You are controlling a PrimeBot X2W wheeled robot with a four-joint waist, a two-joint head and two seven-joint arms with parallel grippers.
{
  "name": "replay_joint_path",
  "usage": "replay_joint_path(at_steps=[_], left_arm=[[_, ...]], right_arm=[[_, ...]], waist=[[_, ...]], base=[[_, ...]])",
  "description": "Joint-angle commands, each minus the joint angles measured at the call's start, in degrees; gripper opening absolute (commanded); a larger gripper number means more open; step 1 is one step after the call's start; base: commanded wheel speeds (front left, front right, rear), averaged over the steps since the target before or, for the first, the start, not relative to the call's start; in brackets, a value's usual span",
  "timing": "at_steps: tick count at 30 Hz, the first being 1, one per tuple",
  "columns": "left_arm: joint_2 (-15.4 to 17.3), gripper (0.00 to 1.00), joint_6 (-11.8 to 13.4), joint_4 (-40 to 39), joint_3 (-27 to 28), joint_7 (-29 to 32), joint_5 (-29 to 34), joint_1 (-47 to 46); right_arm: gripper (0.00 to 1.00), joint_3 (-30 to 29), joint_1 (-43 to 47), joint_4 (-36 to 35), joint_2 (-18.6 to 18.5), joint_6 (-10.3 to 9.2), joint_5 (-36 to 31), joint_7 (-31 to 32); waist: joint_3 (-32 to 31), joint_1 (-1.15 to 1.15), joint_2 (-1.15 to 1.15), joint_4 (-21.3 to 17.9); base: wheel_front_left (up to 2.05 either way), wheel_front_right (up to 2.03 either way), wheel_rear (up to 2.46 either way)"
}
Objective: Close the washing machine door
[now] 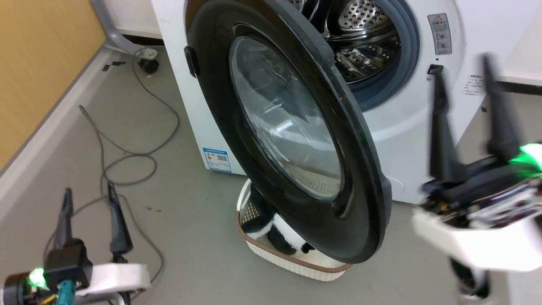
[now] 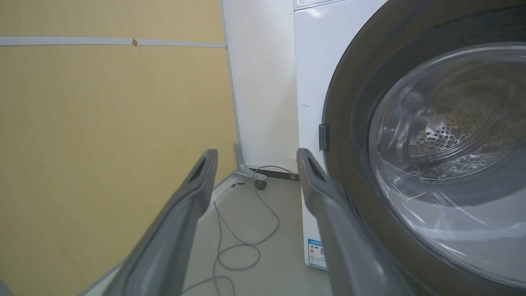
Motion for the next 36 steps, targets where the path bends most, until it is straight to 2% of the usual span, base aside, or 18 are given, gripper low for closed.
replay_joint_path(at_steps=[1, 8, 13, 16, 22, 29, 36], left_arm=[[-0.4, 1.0, -0.8, 0.0, -0.1, -0.2, 0.3, 1.2], [-1.9, 1.0, -2.4, -1.4, -0.1, -0.2, 1.9, 4.5], [-3.0, 1.0, -3.1, -1.6, -0.3, -0.2, 2.7, 5.2], [-3.8, 1.0, -3.2, -1.5, -0.6, -0.2, 3.1, 5.1], [-4.7, 1.0, -3.5, -1.1, -0.9, -0.2, 3.6, 4.5], [-5.4, 1.0, -3.7, -1.1, -0.9, -0.2, 3.9, 3.8], [-6.0, 1.0, -3.9, -1.7, -1.5, -0.2, 4.4, 2.4]], right_arm=[[0.0, 1.9, -0.8, -0.2, -0.7, 0.05, 0.1, -0.2], [0.0, 14.7, -0.5, 1.6, -7.5, 0.05, 1.1, -0.2], [0.0, 22.5, 1.3, 8.0, -12.3, 0.05, 0.4, -0.2], [0.0, 24.5, 3.1, 12.3, -13.0, 0.05, 0.7, -0.2], [0.0, 24.9, 6.1, 19.7, -14.2, 0.05, 1.0, -0.2], [0.0, 20.4, 8.2, 24.0, -14.4, 0.05, 1.0, -0.2], [0.0, 14.7, 6.2, 26.8, -14.3, 0.05, 0.2, -0.2]], waist=[[-0.4, 0.0, 0.0, 0.3], [-1.7, 0.0, 0.0, 0.8], [-2.1, 0.0, 0.0, 0.9], [-2.0, 0.0, 0.0, 0.8], [-1.5, 0.0, 0.0, 0.2], [-0.6, 0.0, 0.0, -1.1], [1.6, 0.0, 0.0, -1.9]], base=[[0.0, 0.0, 0.0], [0.0, 0.0, 0.0], [0.0, 0.0, 0.0], [0.0, 0.0, 0.0], [0.0, 0.0, 0.0], [0.0, 0.0, 0.0], [0.0, 0.0, 0.0]])
